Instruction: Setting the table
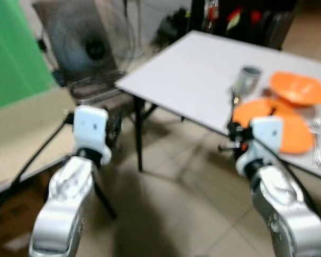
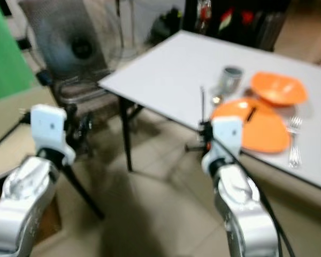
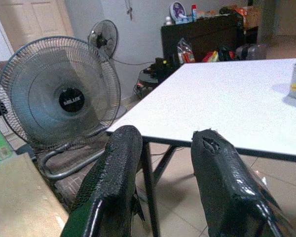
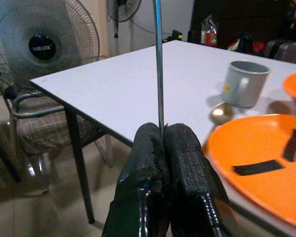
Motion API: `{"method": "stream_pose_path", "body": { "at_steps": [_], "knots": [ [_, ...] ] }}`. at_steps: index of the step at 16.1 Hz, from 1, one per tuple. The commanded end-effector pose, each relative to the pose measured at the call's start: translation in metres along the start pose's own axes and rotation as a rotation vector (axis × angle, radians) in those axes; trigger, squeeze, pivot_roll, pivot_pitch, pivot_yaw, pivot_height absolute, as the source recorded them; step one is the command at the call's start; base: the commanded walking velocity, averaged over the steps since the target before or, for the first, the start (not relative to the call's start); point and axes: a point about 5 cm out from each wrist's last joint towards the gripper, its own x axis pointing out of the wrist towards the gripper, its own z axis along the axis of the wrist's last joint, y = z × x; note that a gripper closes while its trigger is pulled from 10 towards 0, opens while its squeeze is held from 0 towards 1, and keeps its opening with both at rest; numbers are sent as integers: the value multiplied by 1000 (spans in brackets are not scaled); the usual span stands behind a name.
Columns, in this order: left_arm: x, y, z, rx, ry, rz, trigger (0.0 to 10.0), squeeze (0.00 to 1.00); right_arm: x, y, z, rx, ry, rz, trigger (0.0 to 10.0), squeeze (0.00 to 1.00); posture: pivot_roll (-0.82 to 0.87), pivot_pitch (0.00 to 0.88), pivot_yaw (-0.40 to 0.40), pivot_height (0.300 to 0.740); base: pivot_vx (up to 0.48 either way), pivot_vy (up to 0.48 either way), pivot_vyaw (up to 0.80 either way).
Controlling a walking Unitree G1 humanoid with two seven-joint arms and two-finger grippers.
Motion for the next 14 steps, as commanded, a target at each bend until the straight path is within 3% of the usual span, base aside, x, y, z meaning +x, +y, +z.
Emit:
{"method": "stream_pose_path", "body": {
  "at_steps": [1, 14],
  "knots": [
    [1, -2, 1, -1, -5, -16, 10000, 0, -1, -6, 1, 4, -8, -35, 10000, 0, -77, 38, 59, 740, 0, -428, 0],
    [10, -9, 0, 3, -15, -81, 10000, 0, -6, -11, 0, 17, -13, -97, 10000, 0, -115, 20, 97, 740, 0, -404, 0]
  ]
}}
